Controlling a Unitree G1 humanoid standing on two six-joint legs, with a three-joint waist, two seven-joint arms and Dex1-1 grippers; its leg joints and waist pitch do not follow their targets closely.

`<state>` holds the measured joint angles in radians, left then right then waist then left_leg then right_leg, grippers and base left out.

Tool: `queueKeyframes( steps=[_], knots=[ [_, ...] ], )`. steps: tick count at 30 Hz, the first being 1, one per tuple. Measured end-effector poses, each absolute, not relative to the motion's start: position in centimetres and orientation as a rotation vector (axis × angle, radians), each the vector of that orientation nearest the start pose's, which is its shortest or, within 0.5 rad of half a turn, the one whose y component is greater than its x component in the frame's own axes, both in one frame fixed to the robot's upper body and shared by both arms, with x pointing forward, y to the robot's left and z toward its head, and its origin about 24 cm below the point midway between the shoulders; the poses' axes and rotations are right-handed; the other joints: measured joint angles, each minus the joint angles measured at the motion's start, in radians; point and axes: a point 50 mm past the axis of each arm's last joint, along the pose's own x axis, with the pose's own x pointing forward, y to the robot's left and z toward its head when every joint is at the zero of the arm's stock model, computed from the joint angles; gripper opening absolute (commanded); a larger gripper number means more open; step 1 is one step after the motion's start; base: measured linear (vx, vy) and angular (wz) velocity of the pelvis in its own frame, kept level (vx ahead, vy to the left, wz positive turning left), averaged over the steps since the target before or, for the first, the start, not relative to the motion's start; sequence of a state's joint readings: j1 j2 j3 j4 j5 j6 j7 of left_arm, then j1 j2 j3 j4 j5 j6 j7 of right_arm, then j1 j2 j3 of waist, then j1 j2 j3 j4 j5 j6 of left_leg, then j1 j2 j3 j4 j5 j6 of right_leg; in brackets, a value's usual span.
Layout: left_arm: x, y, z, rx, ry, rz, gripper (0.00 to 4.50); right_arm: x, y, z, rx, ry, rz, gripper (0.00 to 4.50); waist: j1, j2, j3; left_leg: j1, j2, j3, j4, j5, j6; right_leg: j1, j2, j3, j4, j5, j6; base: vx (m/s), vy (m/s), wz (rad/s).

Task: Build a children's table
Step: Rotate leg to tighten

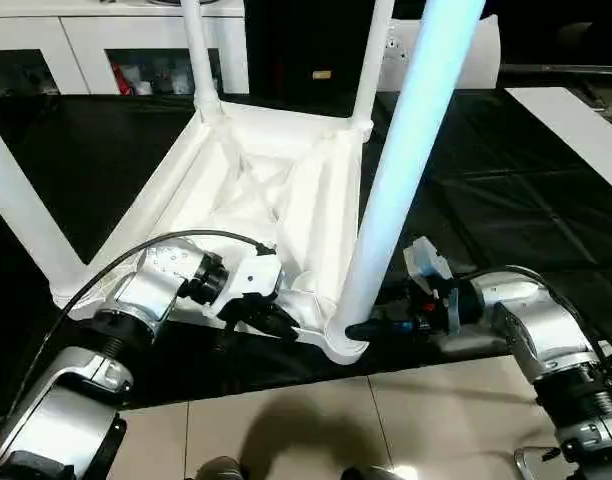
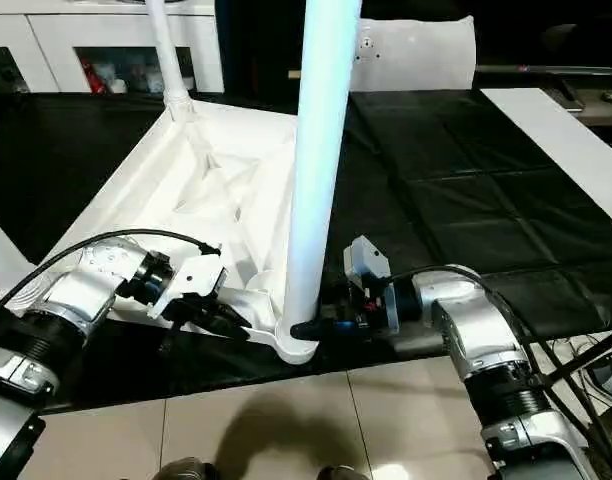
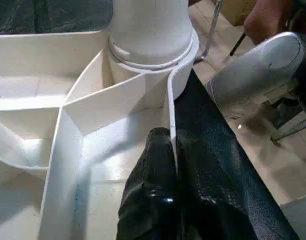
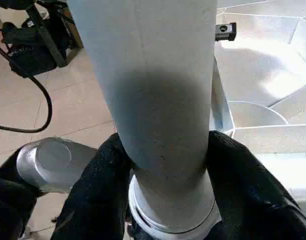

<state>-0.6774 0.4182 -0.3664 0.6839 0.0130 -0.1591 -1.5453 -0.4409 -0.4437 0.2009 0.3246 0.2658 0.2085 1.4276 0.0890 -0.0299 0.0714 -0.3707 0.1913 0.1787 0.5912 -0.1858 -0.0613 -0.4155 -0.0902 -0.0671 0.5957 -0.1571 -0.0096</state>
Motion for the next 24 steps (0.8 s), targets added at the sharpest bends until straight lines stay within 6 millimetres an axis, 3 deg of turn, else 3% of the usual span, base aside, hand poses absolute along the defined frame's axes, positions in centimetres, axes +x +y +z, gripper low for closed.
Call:
queueKeyframes(
  steps=[8, 11, 15, 18, 21, 24],
  knots=[
    [31.1, 13.8, 6.7, 0.551, 0.421, -1.712, 0.00, 28.2, -14.4, 7.0, -0.058, 0.307, 1.509, 1.91, 0.000, 0.000, 0.000, 0.001, 0.000, 0.000, 0.000, 0.000, 0.000, 0.000, 0.000, 0.000, 0.000, 0.000, 0.000, 0.000, 0.000, 0.00],
    [31.4, 14.0, 6.7, 0.550, 0.428, -1.625, 0.00, 28.1, -14.0, 6.5, -0.011, 0.280, 1.395, 1.91, -0.004, 0.000, 0.000, 0.003, 0.000, 0.000, 0.000, 0.001, -0.001, 0.002, 0.000, 0.000, 0.001, 0.000, 0.000, 0.000, 0.000, 0.00],
    [31.9, 13.9, 6.6, 0.508, 0.429, -1.428, 0.00, 28.8, -13.0, 5.9, 0.022, 0.250, 1.145, 1.90, -0.041, 0.000, 0.000, 0.005, 0.000, 0.000, 0.000, 0.002, -0.004, 0.002, 0.000, 0.001, 0.000, -0.003, 0.006, 0.000, 0.000, 0.00],
    [32.0, 12.6, 6.1, 0.438, 0.424, -1.290, 0.00, 29.3, -12.5, 6.0, 0.048, 0.246, 0.944, 1.89, -0.070, 0.000, 0.000, 0.005, -0.001, 0.000, 0.000, 0.003, -0.005, 0.002, 0.000, 0.001, -0.003, -0.004, 0.006, 0.000, 0.000, 0.00],
    [32.3, 10.8, 5.8, 0.385, 0.420, -1.158, 0.00, 30.0, -11.7, 5.9, 0.081, 0.234, 0.729, 1.89, -0.087, 0.001, 0.000, 0.006, -0.001, -0.001, -0.001, 0.003, -0.005, 0.002, 0.000, 0.001, -0.003, -0.004, 0.007, 0.000, 0.000, 0.00],
    [32.8, 9.2, 5.7, 0.364, 0.414, -1.053, 0.00, 30.9, -10.9, 6.0, 0.098, 0.228, 0.556, 1.89, -0.093, 0.003, -0.001, 0.006, -0.002, -0.001, -0.001, 0.003, -0.005, 0.001, 0.000, 0.001, -0.006, -0.004, 0.008, 0.000, 0.000, 0.00]
  ],
)
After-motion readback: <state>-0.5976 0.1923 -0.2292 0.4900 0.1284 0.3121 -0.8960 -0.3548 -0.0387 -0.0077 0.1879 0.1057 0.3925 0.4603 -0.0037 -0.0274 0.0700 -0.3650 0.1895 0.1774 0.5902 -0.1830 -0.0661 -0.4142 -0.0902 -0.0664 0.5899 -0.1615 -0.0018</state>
